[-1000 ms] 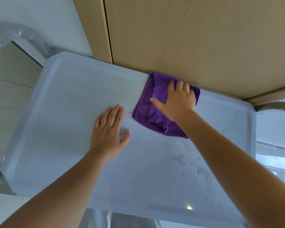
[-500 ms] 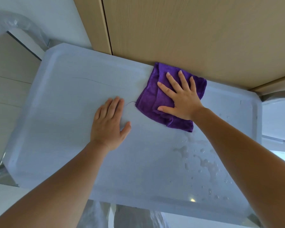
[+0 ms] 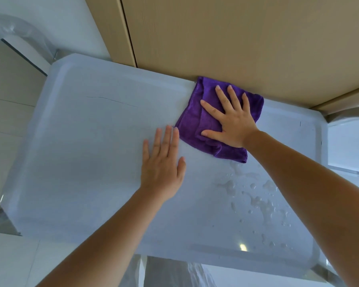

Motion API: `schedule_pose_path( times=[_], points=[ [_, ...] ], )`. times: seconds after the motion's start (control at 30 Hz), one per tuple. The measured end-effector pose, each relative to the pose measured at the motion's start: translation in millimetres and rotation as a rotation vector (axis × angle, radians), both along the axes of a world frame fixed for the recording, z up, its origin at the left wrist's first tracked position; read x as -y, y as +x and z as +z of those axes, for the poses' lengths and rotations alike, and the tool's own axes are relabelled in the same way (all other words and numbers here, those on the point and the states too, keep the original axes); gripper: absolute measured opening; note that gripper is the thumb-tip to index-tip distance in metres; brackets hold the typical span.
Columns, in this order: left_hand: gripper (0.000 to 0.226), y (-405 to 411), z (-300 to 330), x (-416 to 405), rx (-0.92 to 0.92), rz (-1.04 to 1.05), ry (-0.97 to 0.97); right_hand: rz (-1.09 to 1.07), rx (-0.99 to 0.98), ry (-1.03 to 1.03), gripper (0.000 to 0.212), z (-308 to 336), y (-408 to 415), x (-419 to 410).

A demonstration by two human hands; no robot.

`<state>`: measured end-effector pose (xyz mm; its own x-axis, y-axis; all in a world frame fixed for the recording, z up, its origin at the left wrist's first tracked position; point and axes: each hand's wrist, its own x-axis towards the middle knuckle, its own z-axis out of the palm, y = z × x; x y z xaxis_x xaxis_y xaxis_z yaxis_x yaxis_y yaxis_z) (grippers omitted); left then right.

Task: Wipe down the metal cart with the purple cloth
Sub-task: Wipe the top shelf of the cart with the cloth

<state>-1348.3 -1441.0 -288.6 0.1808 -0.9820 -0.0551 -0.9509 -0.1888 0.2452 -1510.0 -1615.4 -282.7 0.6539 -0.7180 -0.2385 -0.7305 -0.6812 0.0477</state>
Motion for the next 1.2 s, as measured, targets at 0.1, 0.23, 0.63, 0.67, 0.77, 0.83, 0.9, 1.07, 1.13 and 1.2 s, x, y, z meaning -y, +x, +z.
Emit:
schedule_pose_path(
  times=[0.1,0.23,0.63,0.67,0.77,0.83,0.9,1.07,1.13,1.2],
  points=[
    [0.063,-23,-6,-3,-0.032,0.023,0.021,-0.014,0.037,0.004,0.087,1,0,-1],
    [0.065,-23,-16,-6,-0.009,0.01,0.038,-0.027,0.021,0.006,0.09,1,-1,-4],
    [0.067,-23,-13,-4,0.0,-0.004,0.038,-0.183,0.0,0.034,0.092,1,-8,-35],
    [0.067,-22,-12,-4,-0.004,-0.004,0.04,-0.199,0.0,0.038,0.092,2,-8,-39],
    [0.065,-22,-10,-4,-0.028,-0.002,0.055,-0.242,0.003,0.046,0.09,2,-9,-53],
    [0.064,-23,-10,-4,-0.049,-0.008,0.068,-0.276,0.022,0.039,0.089,1,-10,-65],
    [0.064,-22,-10,-5,-0.066,-0.015,0.075,-0.298,0.027,0.039,0.089,0,-11,-76],
    [0.063,-18,-9,-6,-0.124,-0.099,0.036,-0.382,0.045,0.044,0.089,1,-10,-99],
    [0.066,-17,-8,-7,-0.132,-0.144,0.028,-0.425,0.043,0.035,0.087,1,-9,-108],
    [0.068,-16,-7,-8,-0.127,-0.178,0.017,-0.458,0.033,0.036,0.085,1,-8,-117]
  ],
)
